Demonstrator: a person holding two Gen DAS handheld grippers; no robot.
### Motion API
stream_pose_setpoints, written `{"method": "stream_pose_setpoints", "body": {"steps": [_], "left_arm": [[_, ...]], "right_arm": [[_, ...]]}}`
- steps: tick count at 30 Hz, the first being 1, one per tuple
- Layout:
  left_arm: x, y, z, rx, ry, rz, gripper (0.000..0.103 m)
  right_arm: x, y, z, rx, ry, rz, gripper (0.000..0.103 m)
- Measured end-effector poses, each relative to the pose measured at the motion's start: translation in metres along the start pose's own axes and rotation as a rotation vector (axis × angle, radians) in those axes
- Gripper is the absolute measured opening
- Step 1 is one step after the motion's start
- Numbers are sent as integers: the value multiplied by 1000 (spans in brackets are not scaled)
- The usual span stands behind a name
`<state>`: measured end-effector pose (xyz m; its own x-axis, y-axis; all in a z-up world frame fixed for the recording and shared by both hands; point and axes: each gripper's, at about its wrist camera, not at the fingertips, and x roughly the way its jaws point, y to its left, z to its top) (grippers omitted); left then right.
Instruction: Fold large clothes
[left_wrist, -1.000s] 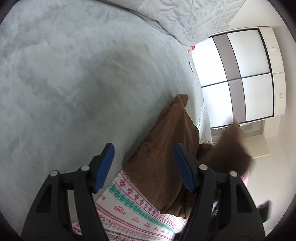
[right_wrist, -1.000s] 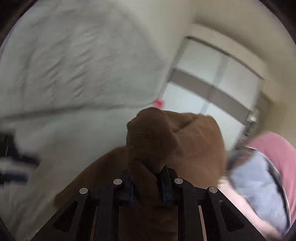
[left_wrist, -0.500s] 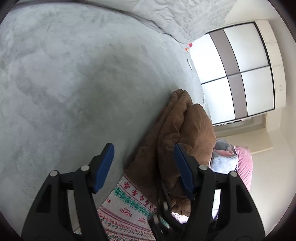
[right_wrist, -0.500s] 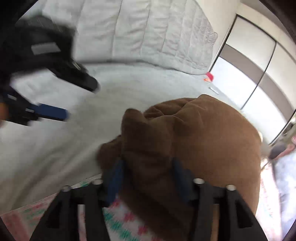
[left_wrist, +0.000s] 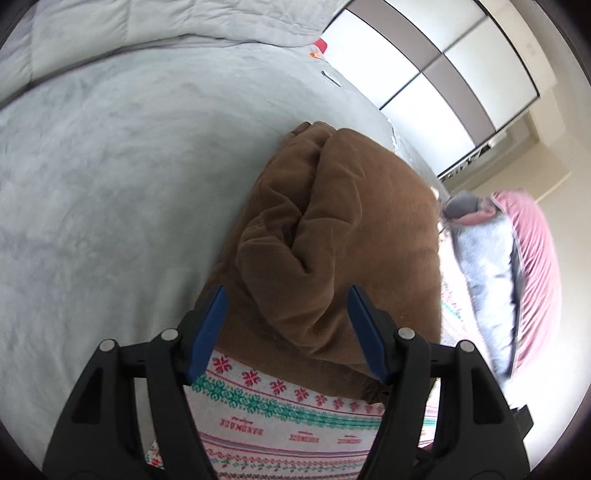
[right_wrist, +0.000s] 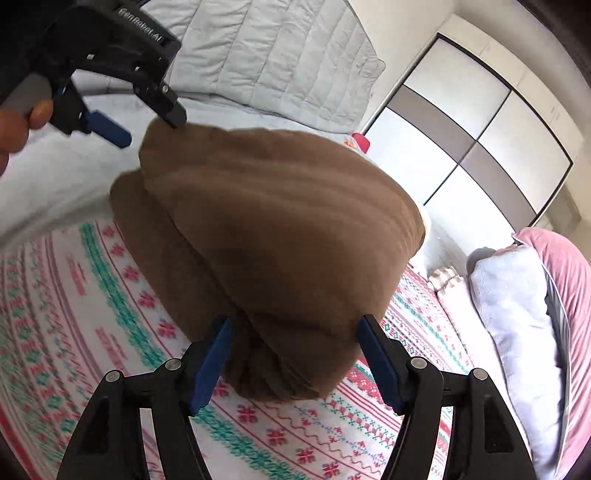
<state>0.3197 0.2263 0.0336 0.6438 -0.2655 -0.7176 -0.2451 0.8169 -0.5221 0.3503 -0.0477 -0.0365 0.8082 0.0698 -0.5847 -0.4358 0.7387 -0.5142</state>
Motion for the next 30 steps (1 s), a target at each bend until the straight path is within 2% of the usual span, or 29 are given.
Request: {"method": "stream_pose_setpoints", "body": {"steps": [5,9,11,14,18,23,26,27,30], "left_arm": [[11,-9,-1,63,0,47,68],[23,-15,-4,120,26,55,68],[29,-16,-6,134,34,67,68],[30,-14,-8,133,31,65,68],[30,-17,-10,162,28,84,49],[30,-21,-15,178,61,35,32],[33,-4,-19,92,119,-72,30],[34,0,-20,77,132,-86,29],[38,-1,-27,102,142,-59,28]], "right_arm": [[8,6,-3,-38,-49,-56,68],[13,10,-12,-105,-67,-106,45],[15,8,-17,-130,-71,-109,42],[17,17,-26,-234,-69,-156,36],[21,29,-41,-357,-66,-207,27],[24,40,-58,-517,-55,-262,22],[27,36,-68,-589,-48,-267,21],[27,34,-70,-603,-49,-260,21],[26,35,-72,-611,-59,-261,21]]}}
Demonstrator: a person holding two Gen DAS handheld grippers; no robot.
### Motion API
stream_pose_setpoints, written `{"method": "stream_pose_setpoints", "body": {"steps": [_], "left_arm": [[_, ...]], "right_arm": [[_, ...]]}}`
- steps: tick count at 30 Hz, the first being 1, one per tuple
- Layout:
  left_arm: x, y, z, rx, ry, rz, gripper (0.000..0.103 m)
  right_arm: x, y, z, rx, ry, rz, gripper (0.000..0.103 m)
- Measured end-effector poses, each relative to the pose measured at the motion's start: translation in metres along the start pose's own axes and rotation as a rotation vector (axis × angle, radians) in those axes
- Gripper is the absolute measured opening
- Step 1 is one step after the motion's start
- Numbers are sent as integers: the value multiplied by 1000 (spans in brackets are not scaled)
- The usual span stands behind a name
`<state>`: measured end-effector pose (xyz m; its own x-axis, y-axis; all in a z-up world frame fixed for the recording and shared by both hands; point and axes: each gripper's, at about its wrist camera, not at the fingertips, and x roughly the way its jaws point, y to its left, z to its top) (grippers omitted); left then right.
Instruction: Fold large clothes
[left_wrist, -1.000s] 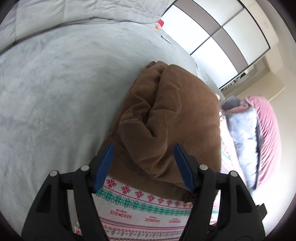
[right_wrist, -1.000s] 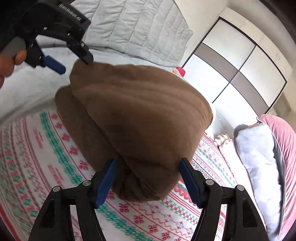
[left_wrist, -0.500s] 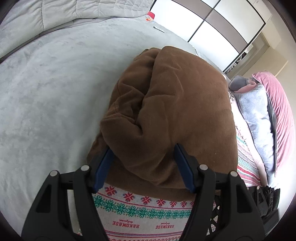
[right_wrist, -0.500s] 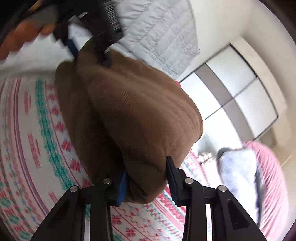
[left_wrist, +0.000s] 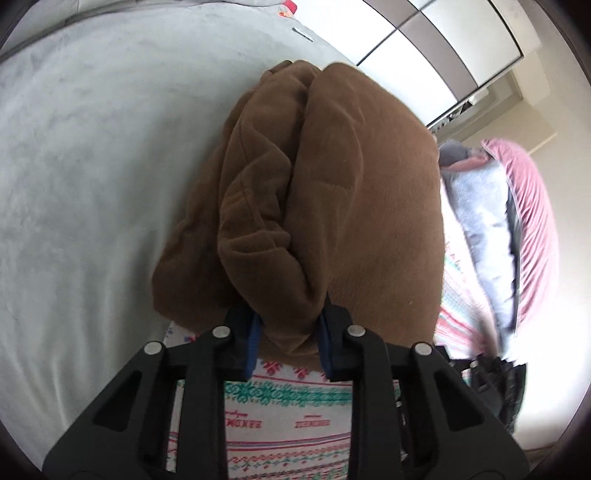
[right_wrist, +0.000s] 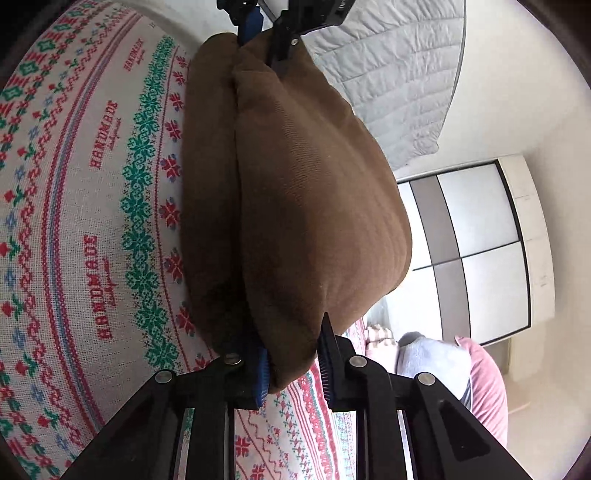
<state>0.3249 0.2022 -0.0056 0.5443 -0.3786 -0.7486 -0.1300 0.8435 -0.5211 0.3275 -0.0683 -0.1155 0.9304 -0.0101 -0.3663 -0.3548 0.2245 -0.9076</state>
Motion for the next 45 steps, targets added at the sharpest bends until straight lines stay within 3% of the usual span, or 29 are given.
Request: {"method": "stream_pose_setpoints", "body": {"steps": [3,8,16,19,21,24,26,29,33,37,40,42,45], "left_arm": [[1,-7,-3,33,-1,41,28],[1,-8,-6,23,26,50,27],[6,-13,-5,31,36,90,26],[6,-6,-4,-40,64,44,24],[7,-2,-3,-58,75,27,23],[7,1,-2,-62,78,34,23],[8,1,0,-63,81,32,23],[7,2,-1,-71,78,33,23],[5,9,-1,-77,94,14,23],[4,14,2,-89,111,-4,24],[-2,15,4,-83,122,-12,25],[-10,21,5,-98,112,-29,28],[-33,35,10,-136,40,-80,28]], "right_arm": [[-1,3,-3,20,-7,-5,20],[-9,11,-7,28,-42,-24,20],[-5,-10,0,185,-22,27,22],[-4,-37,-1,340,-17,133,28],[-1,-56,-3,445,22,232,37],[1,-104,-13,710,53,476,39],[3,-125,-18,828,38,545,38],[13,-136,-14,904,73,619,38],[-2,-149,-19,924,26,676,38],[-8,-165,-34,1049,7,611,39],[12,-166,-17,1073,28,625,38],[33,-160,-2,1104,24,682,30],[58,-133,13,1079,104,693,29]]}}
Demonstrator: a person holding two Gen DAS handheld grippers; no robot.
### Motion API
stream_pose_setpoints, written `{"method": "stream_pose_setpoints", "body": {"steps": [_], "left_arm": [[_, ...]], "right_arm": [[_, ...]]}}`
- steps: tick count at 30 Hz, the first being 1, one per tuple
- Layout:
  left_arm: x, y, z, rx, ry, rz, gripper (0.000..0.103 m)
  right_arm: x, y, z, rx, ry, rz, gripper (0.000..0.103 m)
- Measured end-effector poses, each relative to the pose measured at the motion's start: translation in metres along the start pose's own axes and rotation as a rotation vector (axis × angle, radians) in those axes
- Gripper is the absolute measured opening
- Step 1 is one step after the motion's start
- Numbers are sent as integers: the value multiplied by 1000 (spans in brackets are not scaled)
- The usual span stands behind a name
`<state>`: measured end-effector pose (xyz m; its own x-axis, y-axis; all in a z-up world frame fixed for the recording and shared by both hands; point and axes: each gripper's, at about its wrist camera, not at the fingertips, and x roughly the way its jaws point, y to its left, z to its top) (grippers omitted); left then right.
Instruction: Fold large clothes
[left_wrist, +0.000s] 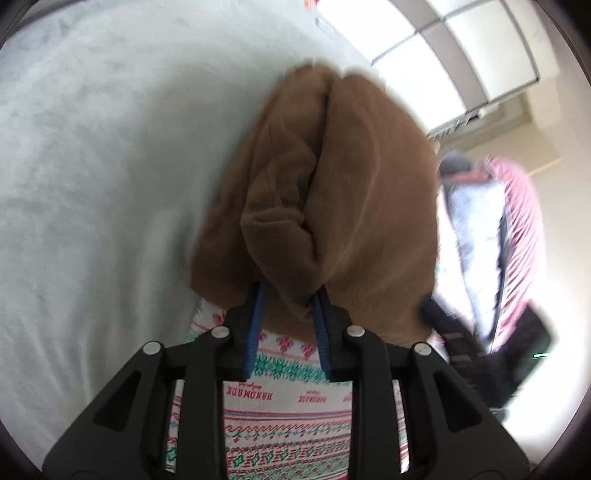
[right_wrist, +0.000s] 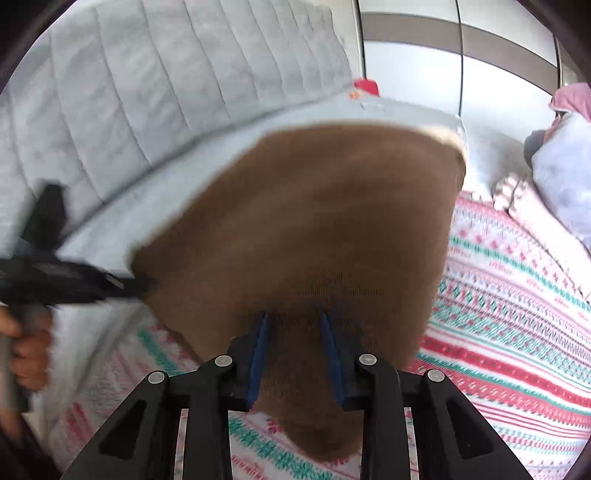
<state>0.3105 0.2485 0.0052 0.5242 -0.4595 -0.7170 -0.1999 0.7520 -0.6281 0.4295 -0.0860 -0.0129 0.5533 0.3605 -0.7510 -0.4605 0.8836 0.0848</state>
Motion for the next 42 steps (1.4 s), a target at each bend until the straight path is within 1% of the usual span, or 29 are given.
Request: {"method": "stream_pose_setpoints", "body": {"steps": [2,4,5,6,7,8,9,10,12,13,14,16,18,20,22,23,24,25,26,28,30,32,33,34,35,36,37,40,42], "left_arm": [[-23,0,5,-5,-111,-25,29],[-41,-8,9,12,-220,-54,40],[-45,-15,10,39,-249,-76,50],[-43,-24,10,75,-254,-94,54],[-35,-34,11,117,-242,-94,55],[-26,-40,12,147,-225,-76,55],[-14,-44,11,169,-203,-37,55],[5,-44,11,175,-173,29,55],[30,-34,11,165,-150,114,55],[39,-25,11,155,-145,135,55],[42,-20,11,143,-151,125,55],[40,-7,12,104,-165,89,51],[35,-4,12,101,-165,85,48],[36,-4,12,104,-167,88,48],[36,-5,12,100,-166,95,48],[40,-11,13,106,-165,102,48],[41,-17,13,114,-164,108,48],[44,-22,12,119,-162,112,48],[44,-23,12,119,-161,112,48],[44,-22,13,112,-155,107,48],[46,-24,15,119,-151,114,48],[47,-25,15,136,-153,129,48],[48,-26,15,142,-157,135,48],[49,-26,15,146,-162,141,48],[51,-25,16,142,-168,145,48],[51,-25,16,137,-174,152,48],[52,-26,15,138,-179,166,48],[52,-30,13,151,-177,177,48],[50,-30,15,146,-172,162,48]], "right_arm": [[9,-1,-10,44,-7,-13,29],[10,1,-17,35,-13,-29,29],[10,1,-20,29,-14,-34,29],[11,0,-21,32,-13,-31,29],[12,-1,-21,41,-11,-23,29],[12,-1,-21,51,-10,-15,29],[12,-3,-23,58,-11,-10,29],[13,-4,-24,63,-11,-6,29],[12,-4,-26,59,-11,-10,29],[12,-4,-27,53,-11,-12,29],[12,-3,-28,52,-10,-12,29],[11,-3,-26,49,-8,-11,29],[5,-5,-17,43,5,20,30],[-5,-18,1,75,9,90,30],[-12,-37,26,129,-41,86,30],[-13,-57,49,173,-69,52,30],[-8,-74,68,213,-75,34,30],[-2,-87,82,243,-72,33,30],[12,-111,105,298,-50,37,30],[39,-141,137,364,-3,-7,30],[62,-149,162,348,27,-11,30],[97,-147,186,299,100,-45,30],[115,-144,189,279,146,-67,30],[142,-140,186,251,225,-95,30],[157,-136,181,231,260,-114,29],[169,-130,176,203,254,-143,29],[171,-131,175,214,246,-145,29],[168,-135,169,218,266,-146,29],[163,-131,164,206,261,-174,29]]}}
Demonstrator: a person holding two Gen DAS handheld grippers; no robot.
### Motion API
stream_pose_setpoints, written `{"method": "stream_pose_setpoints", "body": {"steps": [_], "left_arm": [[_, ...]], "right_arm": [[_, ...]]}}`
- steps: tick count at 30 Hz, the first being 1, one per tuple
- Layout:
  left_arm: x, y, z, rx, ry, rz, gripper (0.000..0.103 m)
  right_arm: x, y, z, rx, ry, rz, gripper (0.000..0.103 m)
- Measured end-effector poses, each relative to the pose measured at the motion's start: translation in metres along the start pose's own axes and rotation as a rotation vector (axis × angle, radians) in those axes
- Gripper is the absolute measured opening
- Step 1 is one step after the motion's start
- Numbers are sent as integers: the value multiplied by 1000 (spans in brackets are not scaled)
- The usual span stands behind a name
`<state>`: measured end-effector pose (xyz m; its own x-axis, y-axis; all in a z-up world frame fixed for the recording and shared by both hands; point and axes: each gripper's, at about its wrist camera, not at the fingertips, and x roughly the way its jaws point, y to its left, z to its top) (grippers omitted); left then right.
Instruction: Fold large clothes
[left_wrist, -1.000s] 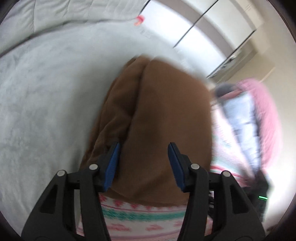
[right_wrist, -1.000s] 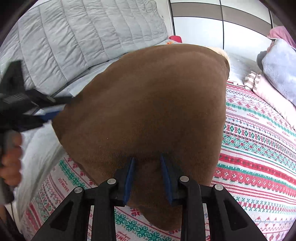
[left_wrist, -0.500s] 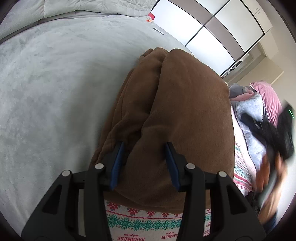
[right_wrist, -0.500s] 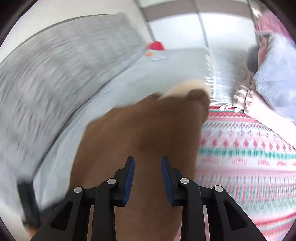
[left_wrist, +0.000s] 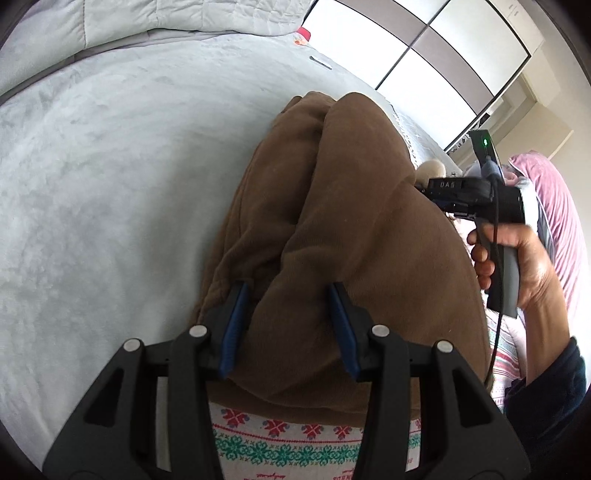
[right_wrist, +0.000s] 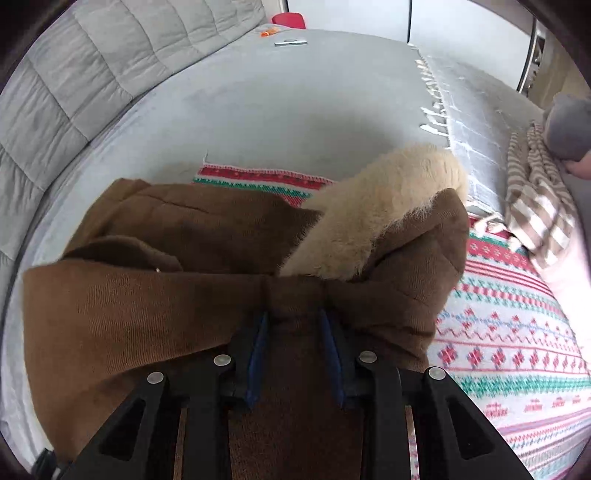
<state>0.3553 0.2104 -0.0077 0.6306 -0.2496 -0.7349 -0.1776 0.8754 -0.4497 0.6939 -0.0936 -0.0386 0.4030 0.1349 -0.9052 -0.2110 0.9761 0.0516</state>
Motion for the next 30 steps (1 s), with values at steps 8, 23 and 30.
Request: {"method": "stream_pose_setpoints", "body": {"steps": [8,23,30], "left_arm": [[-14,27,10,-129,14,-138,48],[-34,62,-10,-390,135,-186,77],[-8,66,-20,-469,236,-240,78]], "right_arm": [[-58,-22,-29,106,-188,144,68],[-87,-91,-171,379,-25,500,83],[-92,-85,-213,364,-18,523,85]]}}
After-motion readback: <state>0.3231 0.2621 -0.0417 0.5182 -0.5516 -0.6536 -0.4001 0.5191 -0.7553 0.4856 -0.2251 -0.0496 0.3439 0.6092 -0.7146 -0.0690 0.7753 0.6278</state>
